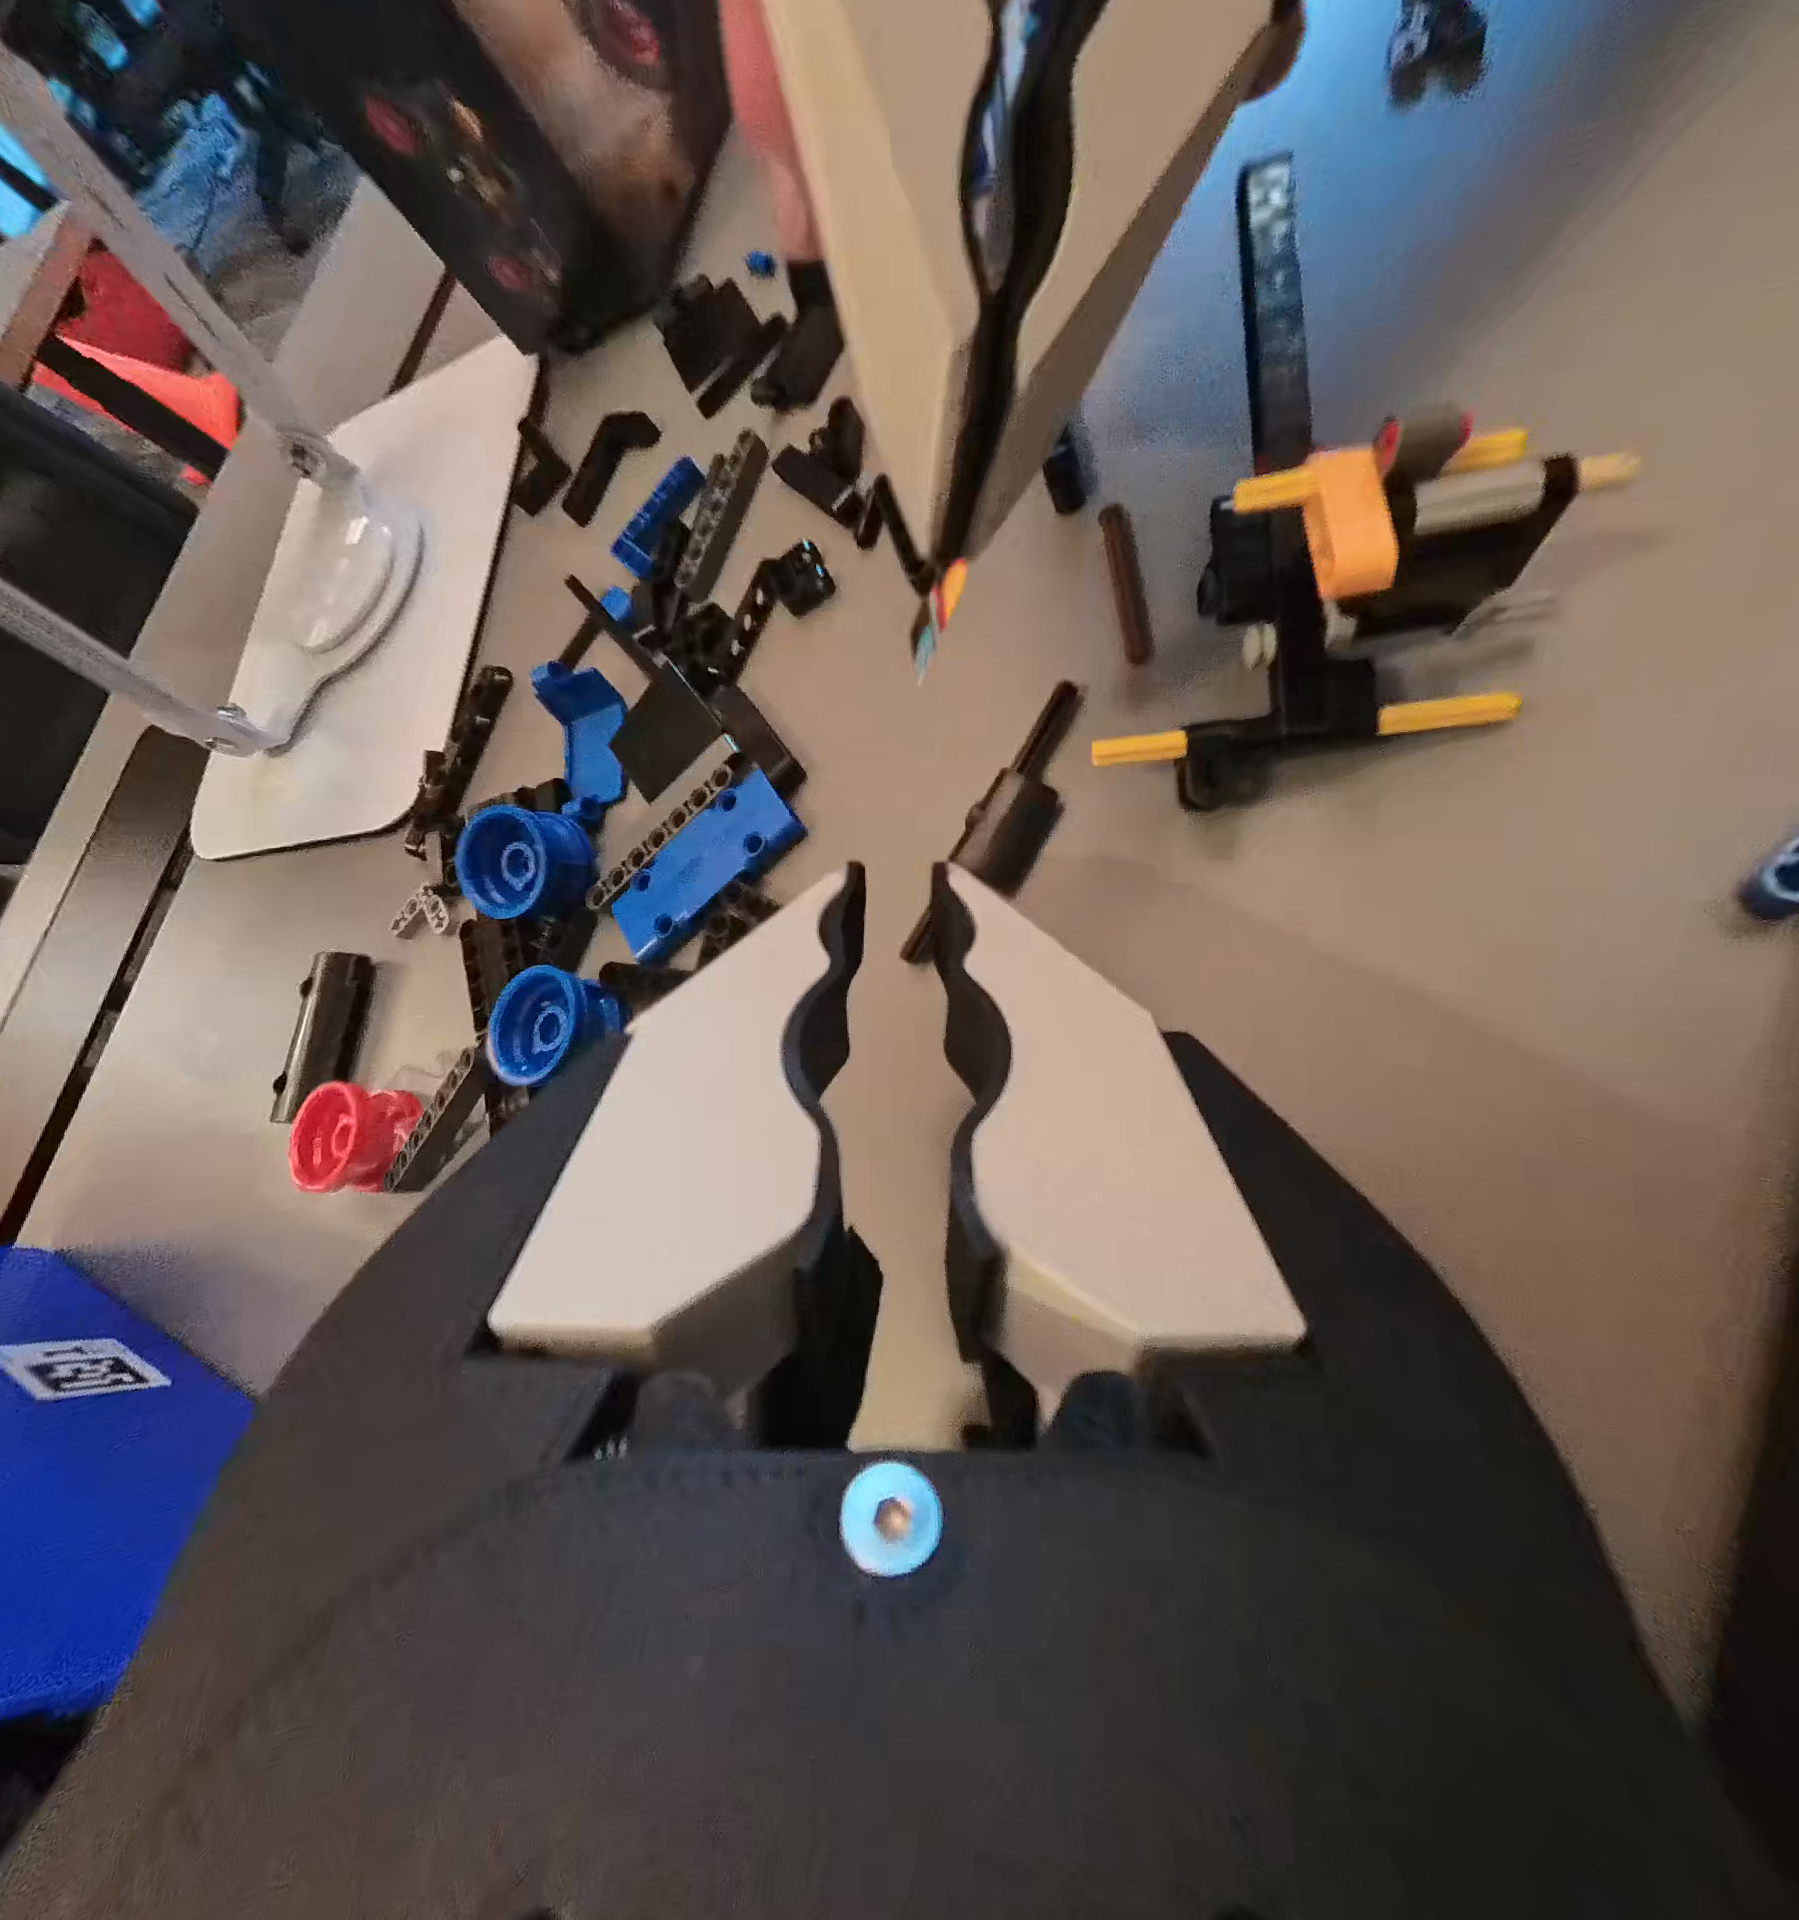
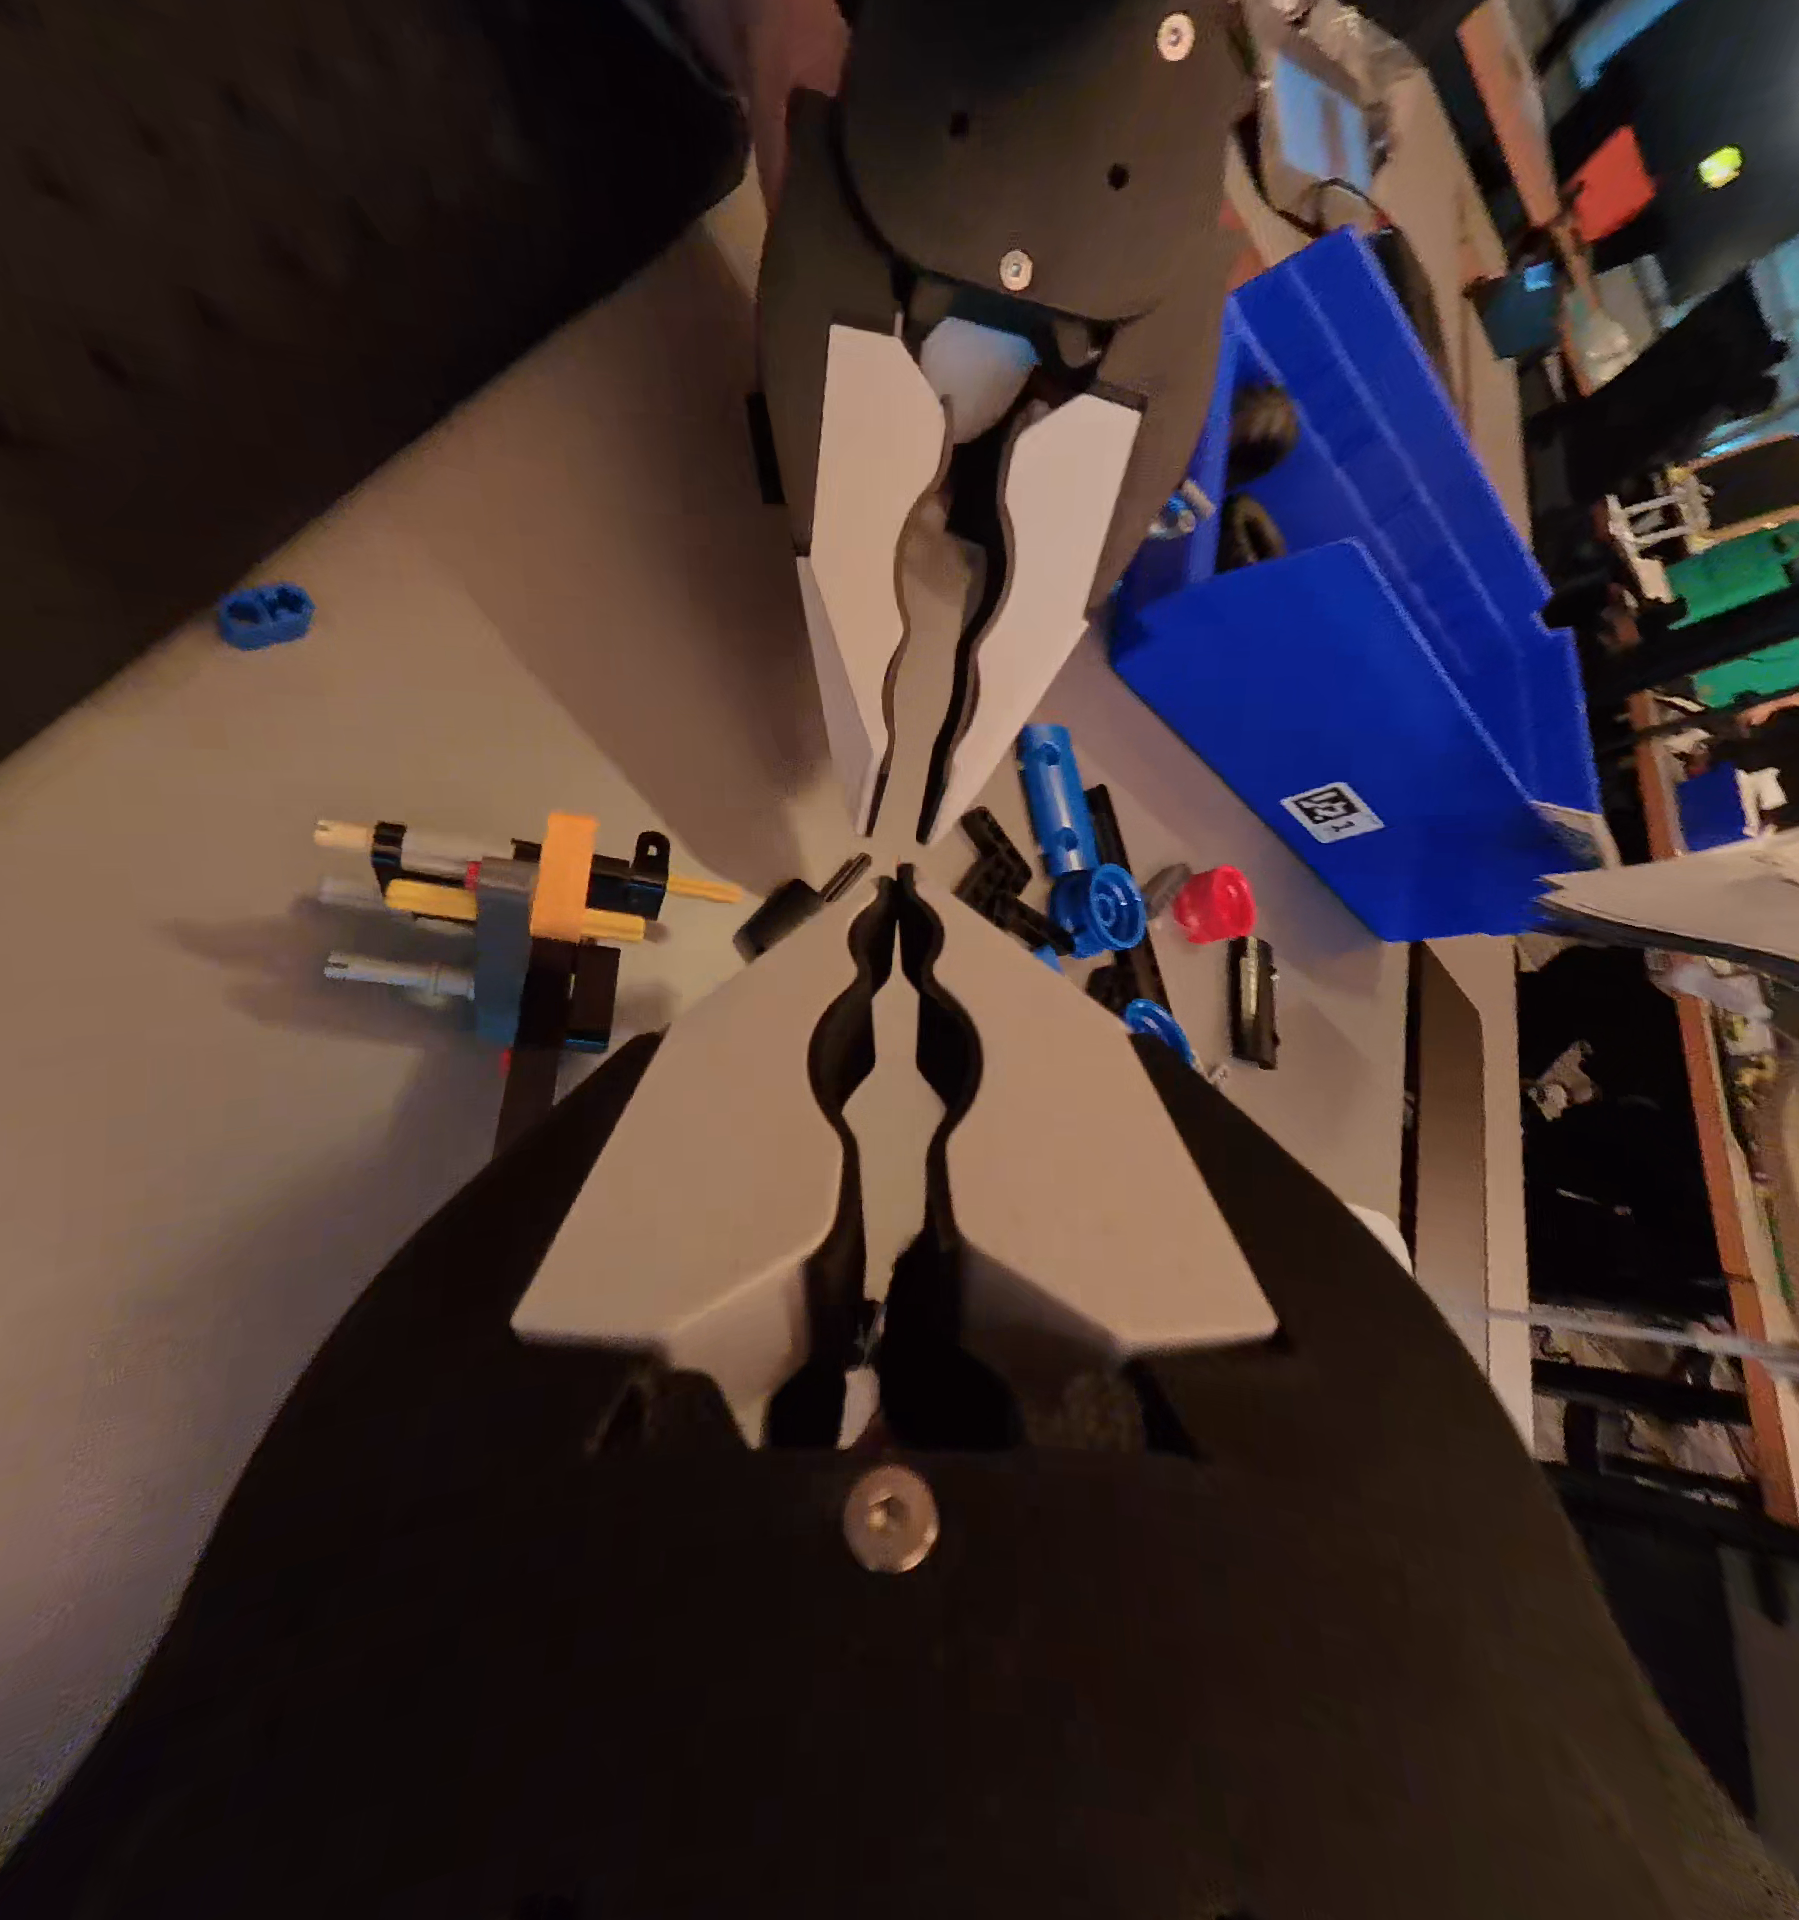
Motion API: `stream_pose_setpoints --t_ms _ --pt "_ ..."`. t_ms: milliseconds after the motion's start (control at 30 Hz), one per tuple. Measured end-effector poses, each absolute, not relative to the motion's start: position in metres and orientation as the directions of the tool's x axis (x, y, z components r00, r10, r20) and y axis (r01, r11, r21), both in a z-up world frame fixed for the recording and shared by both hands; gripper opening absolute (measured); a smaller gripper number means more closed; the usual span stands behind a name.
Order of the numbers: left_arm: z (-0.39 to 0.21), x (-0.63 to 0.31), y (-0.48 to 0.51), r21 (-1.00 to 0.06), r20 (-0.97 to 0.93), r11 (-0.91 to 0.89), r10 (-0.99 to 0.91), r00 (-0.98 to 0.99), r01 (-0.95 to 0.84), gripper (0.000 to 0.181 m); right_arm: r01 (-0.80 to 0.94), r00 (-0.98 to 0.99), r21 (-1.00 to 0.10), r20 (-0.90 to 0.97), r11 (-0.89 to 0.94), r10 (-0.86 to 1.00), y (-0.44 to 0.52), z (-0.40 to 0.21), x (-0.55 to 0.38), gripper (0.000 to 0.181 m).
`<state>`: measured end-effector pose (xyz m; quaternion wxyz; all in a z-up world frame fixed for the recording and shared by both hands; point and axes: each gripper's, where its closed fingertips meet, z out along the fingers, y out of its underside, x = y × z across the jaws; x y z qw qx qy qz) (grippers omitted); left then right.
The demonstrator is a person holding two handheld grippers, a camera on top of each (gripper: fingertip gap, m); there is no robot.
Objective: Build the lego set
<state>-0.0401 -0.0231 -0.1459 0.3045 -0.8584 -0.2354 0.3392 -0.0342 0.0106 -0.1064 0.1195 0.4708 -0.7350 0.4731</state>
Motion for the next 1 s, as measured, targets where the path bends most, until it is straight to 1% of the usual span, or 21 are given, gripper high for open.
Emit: stream_pose_setpoints --t_ms 67,233,367,533,667,800,900,1000 --pt "-0.154 -0.04 -0.02 -0.66 -0.436 -0.724 0.585 0.684 0.199 0.013 -0.818 -0.502 -0.566 0.616 0.102 -0.608 0.006 -0.116 -0.036 0.0" --pt "-0.165 -0.045 -0.02 -0.625 -0.431 -0.751 0.559 0.709 0.212 0.012 -0.835 -0.449 -0.544 0.587 0.083 -0.674 0.001 -0.134 -0.038 0.0" --pt "-0.173 -0.043 -0.018 -0.631 -0.395 -0.743 0.556 0.731 0.224 0.004 -0.842 -0.407 -0.536 0.568 0.053 -0.716 0.003 -0.142 -0.036 0.0" --pt "-0.173 -0.044 -0.018 -0.64 -0.375 -0.736 0.55 0.746 0.221 0.004 -0.871 -0.321 -0.492 0.568 0.001 -0.758 0.002 -0.149 -0.035 0.0" --pt "-0.173 -0.043 -0.017 -0.634 -0.373 -0.746 0.526 0.764 0.204 0.003 -0.856 -0.32 -0.516 0.555 -0.016 -0.768 0.0 -0.136 -0.036 0.0" --pt "-0.173 -0.041 -0.021 -0.594 -0.404 -0.782 0.492 0.771 0.188 0.003 -0.857 -0.316 -0.514 0.559 -0.022 -0.766 0.001 -0.128 -0.039 0.0" --pt "-0.171 -0.041 -0.026 -0.567 -0.435 -0.795 0.512 0.741 0.216 0.01 -0.86 -0.315 -0.511 0.56 -0.02 -0.766 0.001 -0.127 -0.043 0.0" --pt "-0.171 -0.049 -0.038 -0.491 -0.534 -0.833 0.518 0.668 0.255 0.009 -0.86 -0.313 -0.51 0.553 -0.017 -0.772 0.003 -0.131 -0.045 0.0"
